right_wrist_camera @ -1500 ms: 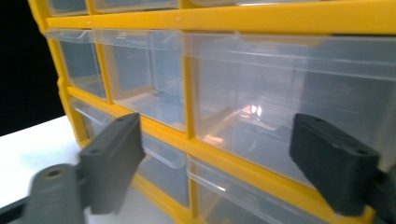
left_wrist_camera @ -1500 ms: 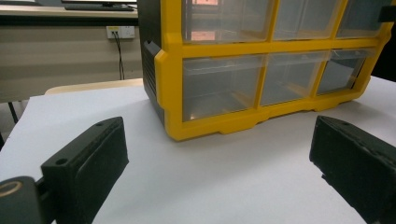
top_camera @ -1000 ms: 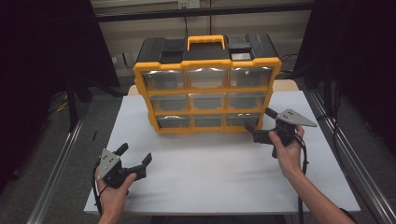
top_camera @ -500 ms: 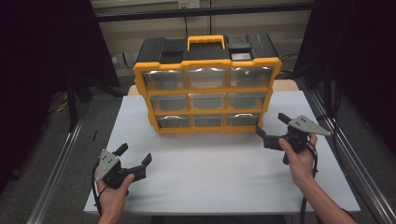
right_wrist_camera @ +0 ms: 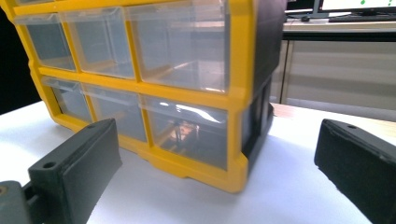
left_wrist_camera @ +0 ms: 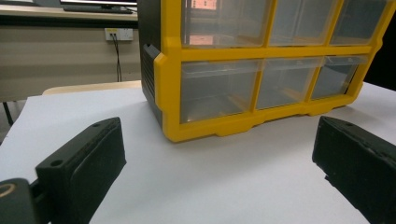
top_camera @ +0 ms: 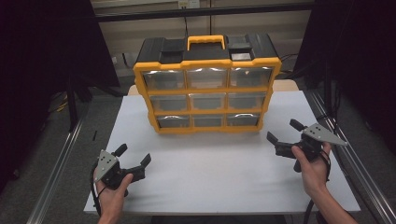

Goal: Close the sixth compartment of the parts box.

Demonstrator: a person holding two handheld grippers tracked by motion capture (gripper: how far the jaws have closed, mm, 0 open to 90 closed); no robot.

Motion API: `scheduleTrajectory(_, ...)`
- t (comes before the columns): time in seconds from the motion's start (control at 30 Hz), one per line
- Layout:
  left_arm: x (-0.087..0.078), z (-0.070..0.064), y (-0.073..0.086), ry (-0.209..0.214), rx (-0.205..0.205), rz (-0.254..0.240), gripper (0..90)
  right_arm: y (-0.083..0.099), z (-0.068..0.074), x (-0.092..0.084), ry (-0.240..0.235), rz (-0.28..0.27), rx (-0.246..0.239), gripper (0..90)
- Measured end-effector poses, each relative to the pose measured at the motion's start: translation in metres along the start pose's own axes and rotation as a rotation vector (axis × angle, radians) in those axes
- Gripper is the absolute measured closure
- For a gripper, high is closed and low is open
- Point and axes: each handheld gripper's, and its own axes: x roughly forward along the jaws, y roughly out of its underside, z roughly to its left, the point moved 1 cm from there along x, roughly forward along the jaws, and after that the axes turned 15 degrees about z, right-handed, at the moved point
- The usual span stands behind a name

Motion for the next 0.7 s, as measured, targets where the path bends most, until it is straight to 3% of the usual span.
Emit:
scheduleTrajectory(0.03,0.0,-0.002,0.0,-0.003,-0.022,-0.017,2.5,0.003,-0.002,-0.004,0.007,0.003,0.0,0.0)
scheduleTrajectory(0.2,-0.001,-0.001,0.0,-0.002,-0.026,-0.011,2.5,0.009,-0.006,-0.012,0.028,0.003,0.009,0.0)
scheduleTrajectory(0.27,-0.002,0.001,0.001,-0.014,-0.002,0.0,2.5,0.012,-0.008,-0.016,0.038,0.005,0.01,0.0)
scheduleTrajectory(0.33,-0.002,0.0,0.001,-0.007,-0.029,-0.005,2.5,0.015,-0.01,-0.02,0.047,0.004,0.02,0.0)
scheduleTrajectory(0.43,-0.004,0.003,0.001,-0.018,-0.014,0.001,2.5,0.02,-0.013,-0.028,0.066,0.003,0.021,0.0)
scheduleTrajectory(0.7,-0.006,0.004,0.002,-0.022,-0.035,0.001,2.8,0.035,-0.018,-0.038,0.098,0.037,0.012,0.1)
